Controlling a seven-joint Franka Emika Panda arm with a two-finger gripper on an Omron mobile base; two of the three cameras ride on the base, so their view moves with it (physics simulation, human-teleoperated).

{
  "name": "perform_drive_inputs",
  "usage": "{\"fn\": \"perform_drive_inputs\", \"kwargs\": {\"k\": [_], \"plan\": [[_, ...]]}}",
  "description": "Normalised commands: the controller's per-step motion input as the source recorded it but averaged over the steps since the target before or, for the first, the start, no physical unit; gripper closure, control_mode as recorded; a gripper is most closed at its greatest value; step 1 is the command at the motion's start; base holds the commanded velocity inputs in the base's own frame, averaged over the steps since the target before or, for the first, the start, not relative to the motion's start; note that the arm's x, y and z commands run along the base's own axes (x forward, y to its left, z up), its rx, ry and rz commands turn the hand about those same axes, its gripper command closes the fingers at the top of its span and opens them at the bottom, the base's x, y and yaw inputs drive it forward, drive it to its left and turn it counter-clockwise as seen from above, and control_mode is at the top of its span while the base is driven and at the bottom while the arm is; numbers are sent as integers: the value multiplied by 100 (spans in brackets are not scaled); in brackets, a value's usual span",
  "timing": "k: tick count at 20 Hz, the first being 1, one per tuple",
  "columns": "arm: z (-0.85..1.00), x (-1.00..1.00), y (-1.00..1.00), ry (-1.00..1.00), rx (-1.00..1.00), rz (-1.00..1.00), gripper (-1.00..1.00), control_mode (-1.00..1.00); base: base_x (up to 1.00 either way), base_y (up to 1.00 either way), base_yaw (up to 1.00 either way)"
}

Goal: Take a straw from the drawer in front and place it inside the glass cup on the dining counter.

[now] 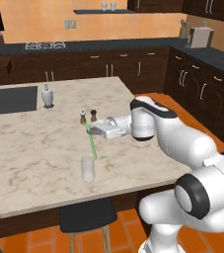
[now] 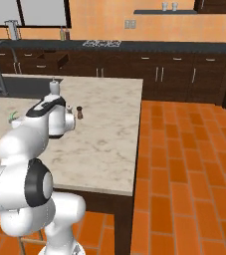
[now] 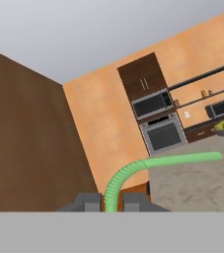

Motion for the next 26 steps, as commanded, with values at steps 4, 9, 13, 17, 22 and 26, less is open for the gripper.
{"fn": "perform_drive_inputs", "kwargs": {"k": [4,9,13,17,22,26], "plan": [[-1,22,0,0,0,8,100,-100,0,0,0],[-17,-1,1,0,0,10,100,-100,0,0,0],[-8,0,7,-3,0,11,100,-100,0,0,0],[0,0,13,-8,1,8,100,-100,0,0,0],[-8,0,2,-11,0,4,100,-100,0,0,0],[-17,0,0,-3,0,1,100,-100,0,0,0]]}}
